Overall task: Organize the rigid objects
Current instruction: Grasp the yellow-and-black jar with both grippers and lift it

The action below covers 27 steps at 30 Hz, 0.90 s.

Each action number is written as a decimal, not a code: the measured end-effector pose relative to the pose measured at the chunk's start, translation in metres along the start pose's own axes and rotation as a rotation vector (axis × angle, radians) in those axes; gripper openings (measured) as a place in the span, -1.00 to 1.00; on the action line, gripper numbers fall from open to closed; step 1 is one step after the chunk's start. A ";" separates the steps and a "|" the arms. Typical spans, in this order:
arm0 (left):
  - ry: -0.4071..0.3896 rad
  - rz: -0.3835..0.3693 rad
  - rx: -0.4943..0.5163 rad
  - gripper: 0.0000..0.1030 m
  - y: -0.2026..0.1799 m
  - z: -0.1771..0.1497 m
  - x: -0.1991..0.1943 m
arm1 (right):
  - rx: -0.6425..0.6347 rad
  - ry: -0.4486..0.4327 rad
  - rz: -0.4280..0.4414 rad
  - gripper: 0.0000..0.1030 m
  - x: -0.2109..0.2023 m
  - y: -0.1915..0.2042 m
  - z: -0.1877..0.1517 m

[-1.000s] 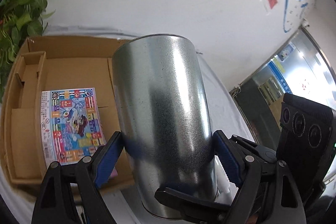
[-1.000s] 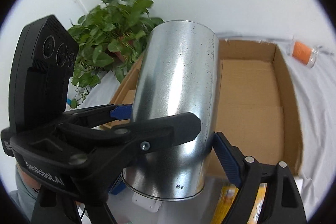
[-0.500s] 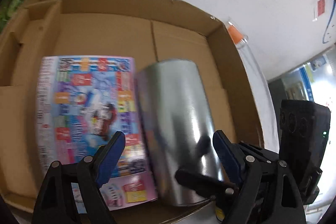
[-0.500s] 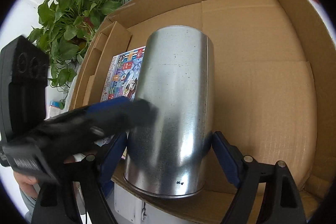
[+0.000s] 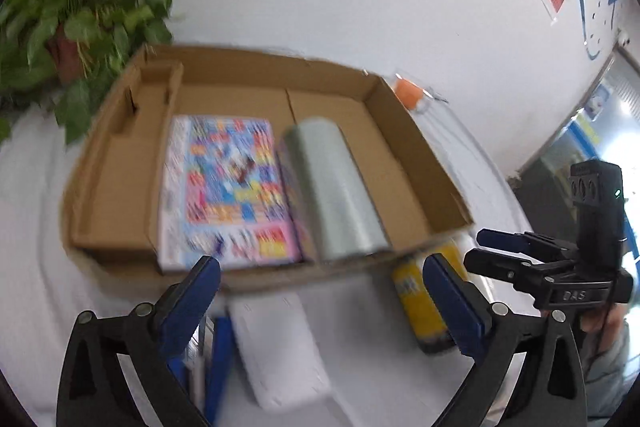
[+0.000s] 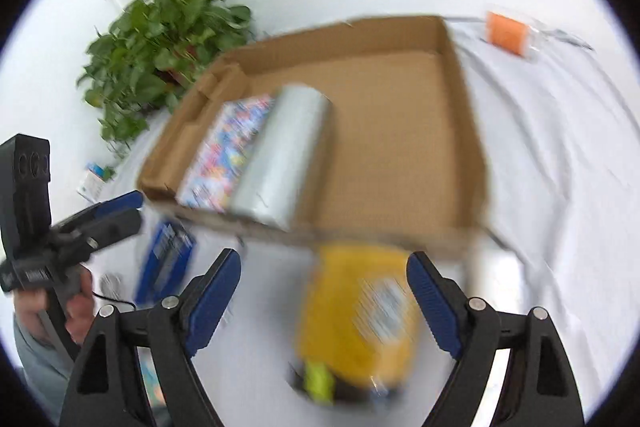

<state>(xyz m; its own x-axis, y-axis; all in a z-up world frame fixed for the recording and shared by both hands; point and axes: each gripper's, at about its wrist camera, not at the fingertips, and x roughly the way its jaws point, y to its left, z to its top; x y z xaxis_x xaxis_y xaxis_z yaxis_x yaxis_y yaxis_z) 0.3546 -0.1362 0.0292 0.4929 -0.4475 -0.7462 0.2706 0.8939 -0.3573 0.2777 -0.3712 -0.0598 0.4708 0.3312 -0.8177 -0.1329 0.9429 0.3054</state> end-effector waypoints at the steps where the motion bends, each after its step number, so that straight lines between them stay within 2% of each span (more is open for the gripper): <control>1: 0.024 -0.033 -0.012 0.98 0.001 -0.010 0.007 | 0.003 0.022 -0.002 0.64 0.001 -0.003 -0.009; 3: 0.080 -0.115 -0.030 0.97 -0.004 -0.024 0.021 | 0.008 0.069 0.015 0.49 0.016 -0.001 -0.019; 5: 0.148 -0.179 -0.054 0.96 -0.012 -0.032 0.038 | 0.005 0.102 -0.035 0.40 0.032 0.004 -0.026; 8: 0.246 -0.272 -0.099 0.94 -0.019 -0.044 0.062 | -0.001 0.112 0.018 0.42 0.037 0.020 -0.032; 10: 0.292 -0.297 -0.119 0.90 -0.021 -0.051 0.072 | -0.040 0.139 0.079 0.43 0.042 0.038 -0.035; 12: 0.315 -0.292 -0.146 0.83 -0.020 -0.056 0.078 | -0.045 0.166 0.122 0.54 0.050 0.047 -0.039; 14: 0.324 -0.264 -0.160 0.76 -0.019 -0.059 0.079 | -0.055 0.194 0.127 0.64 0.060 0.056 -0.044; 15: 0.331 -0.246 -0.163 0.65 -0.017 -0.062 0.081 | -0.060 0.203 0.121 0.68 0.065 0.059 -0.046; 16: 0.335 -0.231 -0.162 0.65 -0.016 -0.064 0.082 | -0.063 0.206 0.116 0.68 0.069 0.063 -0.047; 18: 0.323 -0.236 -0.167 0.61 -0.011 -0.066 0.082 | -0.065 0.190 0.087 0.67 0.069 0.068 -0.047; 21: 0.272 -0.233 -0.117 0.58 -0.022 -0.062 0.065 | -0.102 0.127 0.037 0.67 0.051 0.078 -0.050; 23: 0.211 -0.241 -0.089 0.58 -0.020 -0.047 0.055 | -0.153 0.029 -0.006 0.67 0.022 0.089 -0.045; 27: 0.041 -0.262 0.017 0.58 -0.052 -0.019 0.003 | -0.183 -0.151 -0.040 0.67 -0.029 0.100 -0.028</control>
<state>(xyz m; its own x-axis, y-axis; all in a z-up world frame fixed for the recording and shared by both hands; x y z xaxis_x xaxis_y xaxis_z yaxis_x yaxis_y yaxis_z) 0.3268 -0.1836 0.0345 0.3700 -0.6619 -0.6519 0.3989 0.7469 -0.5320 0.2267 -0.2853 -0.0192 0.6024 0.2976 -0.7407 -0.2607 0.9504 0.1698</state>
